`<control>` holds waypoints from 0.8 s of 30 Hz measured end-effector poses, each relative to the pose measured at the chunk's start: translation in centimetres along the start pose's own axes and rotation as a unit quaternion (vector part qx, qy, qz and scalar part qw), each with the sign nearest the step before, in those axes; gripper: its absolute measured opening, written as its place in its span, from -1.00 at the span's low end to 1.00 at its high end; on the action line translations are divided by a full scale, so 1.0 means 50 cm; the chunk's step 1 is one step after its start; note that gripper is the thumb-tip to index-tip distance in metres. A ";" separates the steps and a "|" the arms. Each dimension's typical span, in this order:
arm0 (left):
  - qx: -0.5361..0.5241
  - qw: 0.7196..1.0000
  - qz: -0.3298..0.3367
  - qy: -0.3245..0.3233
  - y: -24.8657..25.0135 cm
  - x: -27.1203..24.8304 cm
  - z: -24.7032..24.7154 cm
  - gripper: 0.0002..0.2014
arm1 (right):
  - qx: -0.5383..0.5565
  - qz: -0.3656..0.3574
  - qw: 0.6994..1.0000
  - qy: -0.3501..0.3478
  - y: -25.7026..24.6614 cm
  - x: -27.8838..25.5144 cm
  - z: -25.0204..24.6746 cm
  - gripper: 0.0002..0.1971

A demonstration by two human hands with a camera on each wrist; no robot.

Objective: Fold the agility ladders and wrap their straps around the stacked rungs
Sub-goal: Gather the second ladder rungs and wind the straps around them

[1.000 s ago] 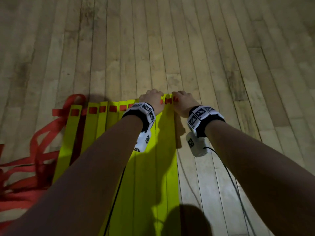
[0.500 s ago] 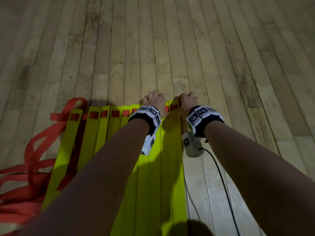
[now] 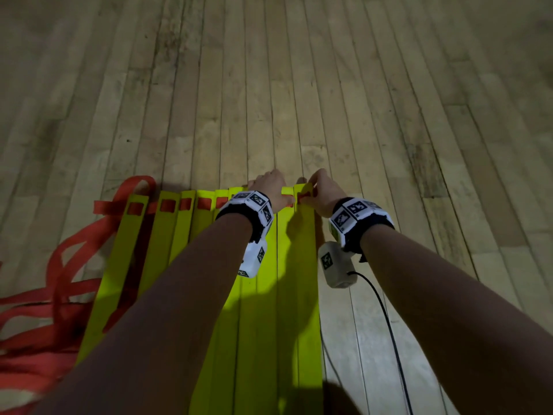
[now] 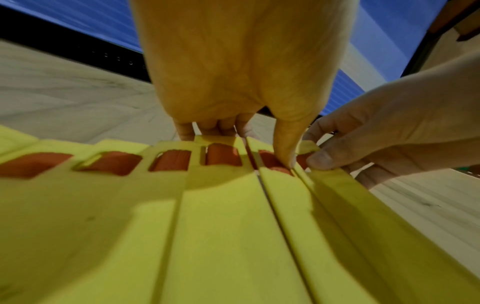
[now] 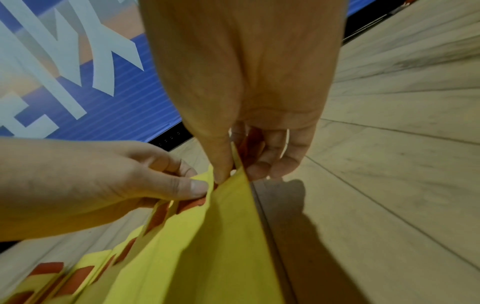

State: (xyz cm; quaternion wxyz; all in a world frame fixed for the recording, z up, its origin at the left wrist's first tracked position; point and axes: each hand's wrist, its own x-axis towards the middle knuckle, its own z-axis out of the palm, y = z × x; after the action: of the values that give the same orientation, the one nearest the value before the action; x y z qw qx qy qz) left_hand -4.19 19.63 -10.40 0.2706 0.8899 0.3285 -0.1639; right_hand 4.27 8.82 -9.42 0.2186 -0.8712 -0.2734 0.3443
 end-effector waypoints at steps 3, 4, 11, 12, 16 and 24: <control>0.015 1.000 0.012 0.010 0.010 -0.026 -0.025 -0.50 | 0.008 -0.008 1.000 0.006 -0.018 -0.023 -0.016 -0.59; 0.016 1.000 0.014 0.016 0.012 -0.035 -0.035 -0.51 | 0.008 -0.013 1.000 0.012 -0.025 -0.030 -0.022 -0.59; -0.017 0.993 0.020 0.113 0.023 -0.107 -0.121 -0.63 | 0.018 -0.069 0.996 0.056 -0.108 -0.087 -0.069 -0.70; -0.020 0.991 0.023 0.131 0.027 -0.117 -0.140 -0.64 | 0.016 -0.081 0.995 0.062 -0.124 -0.096 -0.082 -0.70; -0.042 0.980 0.041 0.191 0.040 -0.161 -0.209 -0.64 | 0.008 -0.121 0.989 0.087 -0.189 -0.133 -0.131 -0.68; -0.055 0.951 0.082 0.294 0.088 -0.257 -0.346 -0.71 | -0.004 -0.178 0.974 0.141 -0.305 -0.222 -0.237 -0.72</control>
State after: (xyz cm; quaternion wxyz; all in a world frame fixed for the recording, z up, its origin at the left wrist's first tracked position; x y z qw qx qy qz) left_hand -8.64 20.66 11.13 0.2232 0.9062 0.3277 0.1467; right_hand 1.03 11.11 12.49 0.3091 -0.8493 -0.3915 0.1728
